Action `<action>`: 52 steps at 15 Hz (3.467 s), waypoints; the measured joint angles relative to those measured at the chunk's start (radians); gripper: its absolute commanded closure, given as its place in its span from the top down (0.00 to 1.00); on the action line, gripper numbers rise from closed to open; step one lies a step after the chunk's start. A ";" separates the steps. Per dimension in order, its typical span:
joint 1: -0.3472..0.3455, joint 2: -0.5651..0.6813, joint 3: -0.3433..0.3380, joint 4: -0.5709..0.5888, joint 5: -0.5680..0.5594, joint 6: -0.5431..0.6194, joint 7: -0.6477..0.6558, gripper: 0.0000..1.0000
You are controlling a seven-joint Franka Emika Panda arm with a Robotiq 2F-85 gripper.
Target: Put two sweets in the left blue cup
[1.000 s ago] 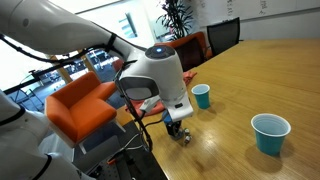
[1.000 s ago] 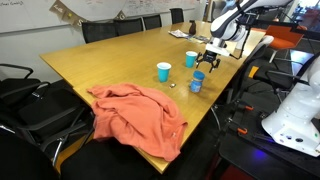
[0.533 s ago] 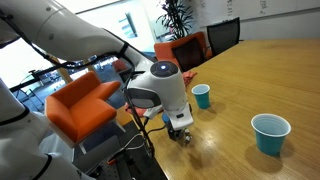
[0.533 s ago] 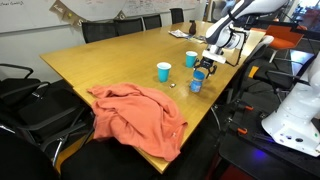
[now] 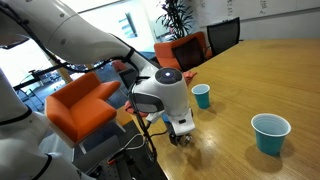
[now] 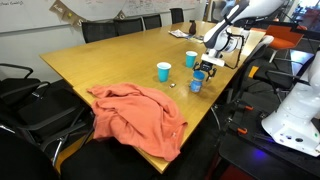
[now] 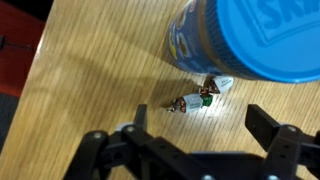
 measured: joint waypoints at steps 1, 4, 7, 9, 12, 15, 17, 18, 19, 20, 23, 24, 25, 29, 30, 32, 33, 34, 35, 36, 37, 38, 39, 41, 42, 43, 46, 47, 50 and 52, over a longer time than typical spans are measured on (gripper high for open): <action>0.000 0.005 0.000 0.003 0.000 0.000 0.000 1.00; 0.000 0.018 0.002 0.009 0.000 0.000 0.000 1.00; 0.000 0.029 0.005 0.015 0.000 0.001 0.000 1.00; 0.001 0.040 0.007 0.023 0.000 0.002 0.000 1.00; 0.004 0.059 0.011 0.038 0.000 0.003 0.000 1.00; 0.011 0.083 0.011 0.052 0.000 0.006 0.000 1.00; 0.015 0.100 0.012 0.060 0.000 0.009 0.000 0.91; 0.016 0.107 0.012 0.064 0.000 0.011 0.000 0.72; 0.017 0.114 0.012 0.067 0.000 0.012 0.000 0.66; 0.018 0.120 0.012 0.071 0.000 0.014 0.000 0.56; 0.022 0.132 0.011 0.078 -0.002 0.028 0.000 0.35; 0.021 0.132 0.010 0.078 -0.004 0.028 0.000 0.27; 0.020 0.131 0.009 0.076 -0.005 0.028 0.000 0.21; 0.020 0.131 0.005 0.077 -0.005 0.029 0.000 0.00; 0.020 0.131 0.005 0.078 -0.005 0.030 0.000 0.00; 0.020 0.131 0.005 0.078 -0.005 0.032 0.000 0.01; 0.020 0.131 0.006 0.079 -0.005 0.033 0.000 0.01; 0.021 0.131 0.006 0.079 -0.005 0.038 0.000 0.01; 0.021 0.130 0.006 0.079 -0.005 0.045 0.000 0.01; 0.021 0.128 0.006 0.080 -0.005 0.054 0.000 0.01; 0.021 0.121 0.006 0.080 -0.005 0.063 0.000 0.01; 0.021 0.109 0.006 0.079 -0.005 0.068 0.000 0.01; 0.022 0.091 0.006 0.078 -0.005 0.070 0.000 0.01; 0.023 0.040 0.006 0.073 -0.005 0.070 0.000 0.01; 0.024 0.009 0.007 0.069 -0.005 0.070 0.000 0.01; 0.026 -0.027 0.009 0.063 -0.005 0.070 -0.004 0.01; 0.033 -0.132 0.027 0.058 0.005 0.069 -0.062 0.01; 0.035 -0.164 0.037 0.063 0.032 0.061 -0.094 0.01; 0.038 -0.219 0.058 0.121 0.174 -0.025 -0.204 0.01; 0.040 -0.218 0.056 0.190 0.241 -0.113 -0.236 0.01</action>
